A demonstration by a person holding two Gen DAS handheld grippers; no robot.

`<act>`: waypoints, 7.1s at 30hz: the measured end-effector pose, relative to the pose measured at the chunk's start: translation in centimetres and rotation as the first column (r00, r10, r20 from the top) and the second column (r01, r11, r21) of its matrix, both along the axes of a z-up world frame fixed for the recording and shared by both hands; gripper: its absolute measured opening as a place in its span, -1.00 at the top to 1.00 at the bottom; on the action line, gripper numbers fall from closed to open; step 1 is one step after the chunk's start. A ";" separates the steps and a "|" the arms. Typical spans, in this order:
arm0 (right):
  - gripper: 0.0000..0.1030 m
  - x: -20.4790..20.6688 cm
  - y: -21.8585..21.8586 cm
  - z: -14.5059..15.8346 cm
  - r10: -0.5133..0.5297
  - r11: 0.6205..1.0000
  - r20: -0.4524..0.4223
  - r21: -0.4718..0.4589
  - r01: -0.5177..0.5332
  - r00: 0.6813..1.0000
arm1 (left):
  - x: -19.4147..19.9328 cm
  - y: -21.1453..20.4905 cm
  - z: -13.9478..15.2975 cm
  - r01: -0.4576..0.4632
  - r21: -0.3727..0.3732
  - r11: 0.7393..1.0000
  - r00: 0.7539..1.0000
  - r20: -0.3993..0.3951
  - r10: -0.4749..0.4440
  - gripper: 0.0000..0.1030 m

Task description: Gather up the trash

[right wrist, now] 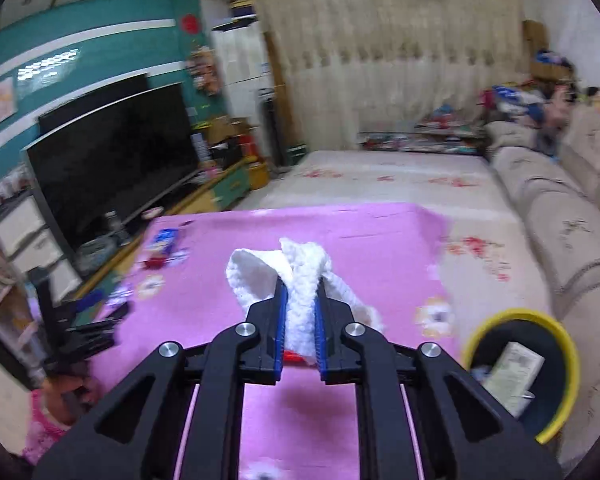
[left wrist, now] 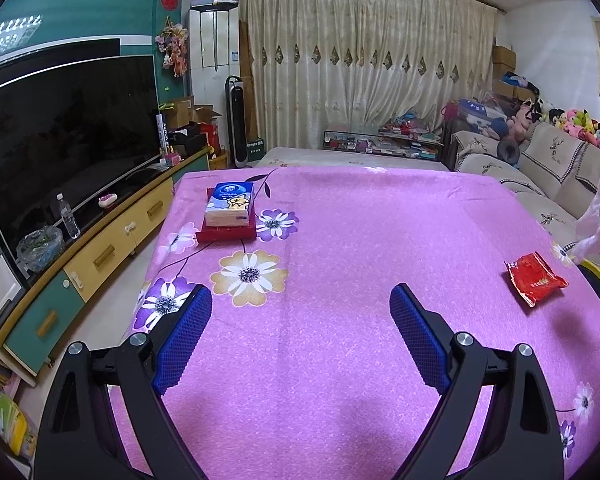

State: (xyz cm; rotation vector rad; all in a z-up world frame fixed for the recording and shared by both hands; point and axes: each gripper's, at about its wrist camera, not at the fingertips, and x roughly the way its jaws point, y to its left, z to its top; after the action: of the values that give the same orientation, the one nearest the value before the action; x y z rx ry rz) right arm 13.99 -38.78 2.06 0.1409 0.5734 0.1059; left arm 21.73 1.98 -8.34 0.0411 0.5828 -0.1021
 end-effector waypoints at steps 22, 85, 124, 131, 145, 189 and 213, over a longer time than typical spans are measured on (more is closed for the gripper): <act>-0.04 -1.8 -18.0 -11.0 -0.468 0.884 -0.214 -0.098 0.458 0.857 | 0.0 -4.3 0.6 0.185 -0.033 0.982 0.982 -0.036 -0.186 -0.73; -0.52 -7.9 -20.8 -12.0 -0.468 0.873 -0.194 0.048 0.484 0.862 | 3.9 -27.8 -1.7 0.784 0.080 0.615 0.604 -0.329 -0.726 0.94; -0.52 -18.2 -26.6 -12.2 -0.606 0.780 -0.167 0.068 0.623 0.777 | -1.5 -59.2 -3.5 0.904 0.100 0.416 0.421 -0.381 -0.823 0.93; -0.52 -18.3 -26.5 -12.3 -0.603 0.781 -0.169 0.071 0.620 0.779 | -1.6 -60.3 -5.6 0.899 0.099 0.427 0.429 -0.408 -0.806 0.33; -0.52 -19.2 -22.8 -11.6 -0.559 0.820 -0.173 0.029 0.572 0.811 | -3.4 -48.6 0.7 0.769 0.064 0.636 0.632 -0.228 -0.740 -0.83; -0.69 -19.5 -5.7 -3.7 -0.286 0.954 0.087 -0.068 0.292 0.954 | -19.0 -10.9 9.0 0.116 -0.035 0.993 0.991 0.071 -0.113 -0.91; -0.69 -18.0 -6.0 -3.5 -0.282 0.955 0.077 -0.071 0.288 0.956 | -18.1 -10.0 8.6 0.103 -0.033 0.994 0.993 0.070 -0.100 -0.91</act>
State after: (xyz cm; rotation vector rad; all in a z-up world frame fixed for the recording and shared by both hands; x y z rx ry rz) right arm -3.97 -44.78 -1.49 0.1394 0.4855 -0.1931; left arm 3.61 -8.05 0.28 0.0389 0.5106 -0.2092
